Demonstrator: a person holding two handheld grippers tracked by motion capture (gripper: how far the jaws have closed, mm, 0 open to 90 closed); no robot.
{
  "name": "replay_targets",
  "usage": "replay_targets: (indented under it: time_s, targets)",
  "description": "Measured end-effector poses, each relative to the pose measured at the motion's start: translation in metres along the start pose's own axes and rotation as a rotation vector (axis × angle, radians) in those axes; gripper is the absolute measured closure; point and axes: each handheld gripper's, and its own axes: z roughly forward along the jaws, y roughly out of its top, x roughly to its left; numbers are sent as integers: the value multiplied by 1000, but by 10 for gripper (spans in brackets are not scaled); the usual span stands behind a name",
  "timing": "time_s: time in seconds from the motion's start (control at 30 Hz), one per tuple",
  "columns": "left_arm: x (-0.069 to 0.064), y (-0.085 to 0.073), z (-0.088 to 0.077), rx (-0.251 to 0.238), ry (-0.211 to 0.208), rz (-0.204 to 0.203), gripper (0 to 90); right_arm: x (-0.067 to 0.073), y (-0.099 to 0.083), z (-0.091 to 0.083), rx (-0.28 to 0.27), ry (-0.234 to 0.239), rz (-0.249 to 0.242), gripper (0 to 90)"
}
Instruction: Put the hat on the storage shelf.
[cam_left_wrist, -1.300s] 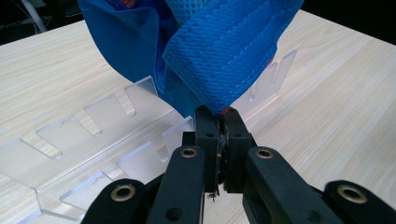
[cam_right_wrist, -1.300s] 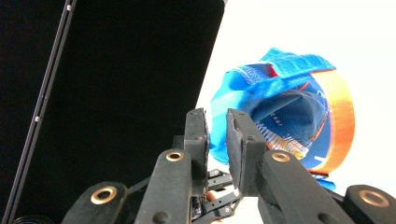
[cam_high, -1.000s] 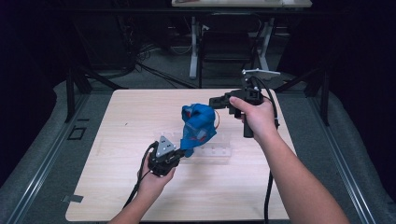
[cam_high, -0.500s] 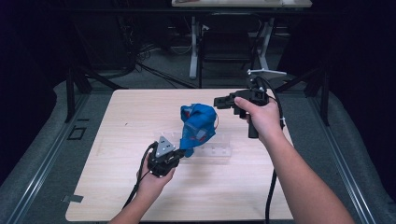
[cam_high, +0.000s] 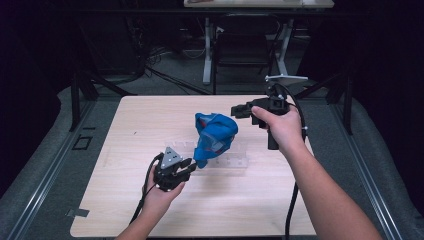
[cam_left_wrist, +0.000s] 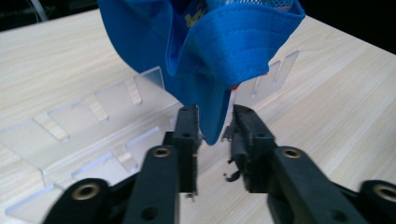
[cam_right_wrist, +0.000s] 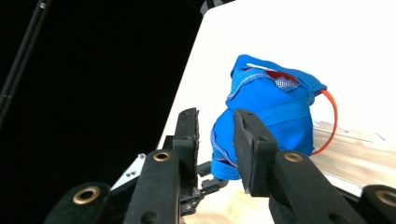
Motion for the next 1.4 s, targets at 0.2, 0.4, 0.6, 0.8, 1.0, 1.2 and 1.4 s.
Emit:
replay_targets:
  time_s: [0.2, 0.4, 0.6, 0.8, 1.0, 1.2, 1.4]
  targets:
    - [6, -2, -9, -24, 12, -14, 542, 3, -4, 0, -9, -76, -58, 669]
    - [17, -7, -19, -31, 38, -31, 496, 4, -9, -3, -6, -102, -88, 654]
    - [30, -15, -32, -23, 70, -36, 464, 4, -14, -11, -19, -153, -112, 626]
    - [45, -27, -43, -12, 95, -60, 453, -2, -23, -20, -19, -183, -120, 609]
    - [59, -41, -52, -3, 120, -91, 446, -8, -35, -28, -17, -211, -134, 600]
    - [69, -54, -60, 3, 144, -118, 446, -18, -49, -32, -7, -232, -141, 598]
    - [77, -68, -66, 10, 158, -150, 439, -28, -61, -36, -6, -236, -128, 599]
